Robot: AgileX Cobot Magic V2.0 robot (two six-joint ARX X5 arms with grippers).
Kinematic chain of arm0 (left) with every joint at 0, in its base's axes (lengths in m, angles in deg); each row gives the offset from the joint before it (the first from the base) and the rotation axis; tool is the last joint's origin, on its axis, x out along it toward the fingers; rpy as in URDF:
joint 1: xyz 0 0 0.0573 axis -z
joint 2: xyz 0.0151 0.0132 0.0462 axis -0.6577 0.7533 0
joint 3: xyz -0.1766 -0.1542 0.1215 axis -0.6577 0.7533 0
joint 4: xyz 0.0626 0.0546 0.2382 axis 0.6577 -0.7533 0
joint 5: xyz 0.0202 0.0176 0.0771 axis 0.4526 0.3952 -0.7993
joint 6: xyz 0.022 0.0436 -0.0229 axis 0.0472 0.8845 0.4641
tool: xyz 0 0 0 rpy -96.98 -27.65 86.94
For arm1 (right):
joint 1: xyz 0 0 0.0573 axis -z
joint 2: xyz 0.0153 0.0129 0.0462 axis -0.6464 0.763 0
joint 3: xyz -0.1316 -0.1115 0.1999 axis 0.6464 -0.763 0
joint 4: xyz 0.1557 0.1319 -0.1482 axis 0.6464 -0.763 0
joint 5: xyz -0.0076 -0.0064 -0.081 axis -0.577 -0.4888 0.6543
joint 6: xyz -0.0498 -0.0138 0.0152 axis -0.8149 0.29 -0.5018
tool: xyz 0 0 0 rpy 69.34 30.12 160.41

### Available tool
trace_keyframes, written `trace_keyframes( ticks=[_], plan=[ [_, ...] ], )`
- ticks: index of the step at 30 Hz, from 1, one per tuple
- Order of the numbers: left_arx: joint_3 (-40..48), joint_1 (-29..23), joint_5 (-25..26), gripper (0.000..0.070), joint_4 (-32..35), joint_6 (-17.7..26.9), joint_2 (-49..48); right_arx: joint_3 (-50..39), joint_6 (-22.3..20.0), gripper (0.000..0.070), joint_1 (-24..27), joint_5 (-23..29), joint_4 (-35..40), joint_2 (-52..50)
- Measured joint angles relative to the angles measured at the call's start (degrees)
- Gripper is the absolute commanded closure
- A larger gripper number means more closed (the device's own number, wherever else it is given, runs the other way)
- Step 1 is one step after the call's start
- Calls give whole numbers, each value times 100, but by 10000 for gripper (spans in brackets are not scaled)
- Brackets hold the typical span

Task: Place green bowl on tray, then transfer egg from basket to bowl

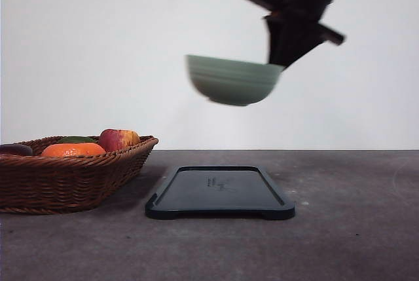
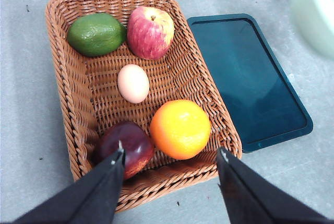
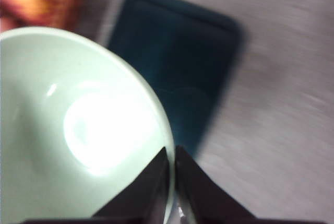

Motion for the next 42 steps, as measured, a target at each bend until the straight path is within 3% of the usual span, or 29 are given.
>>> trace_keyframes(
  ticks=[8,22,24,27,28,35,39,42],
  plan=[
    [0,0,0,349,-4,2,0,15,43,700,-318,208,254,645],
    [-4,0,2,349,-4,0,0,15,45,696,-338,433,450,1285],
    [-4,0,2,349,-4,2,0,15,43,648,-336,490,479,1297],
    [-4,0,2,349,-4,2,0,15,43,472,-336,494,478,1318],
    [-4,0,2,349,-4,1,0,15,43,452,-336,490,477,1319],
    [-4,0,2,349,-4,0,0,32,43,442,-332,486,414,1203],
    [-4,0,2,349,-4,0,0,32,39,444,-332,485,323,725],
    [-7,0,2,350,-4,0,0,-90,39,444,-332,490,680,177]
  ],
)
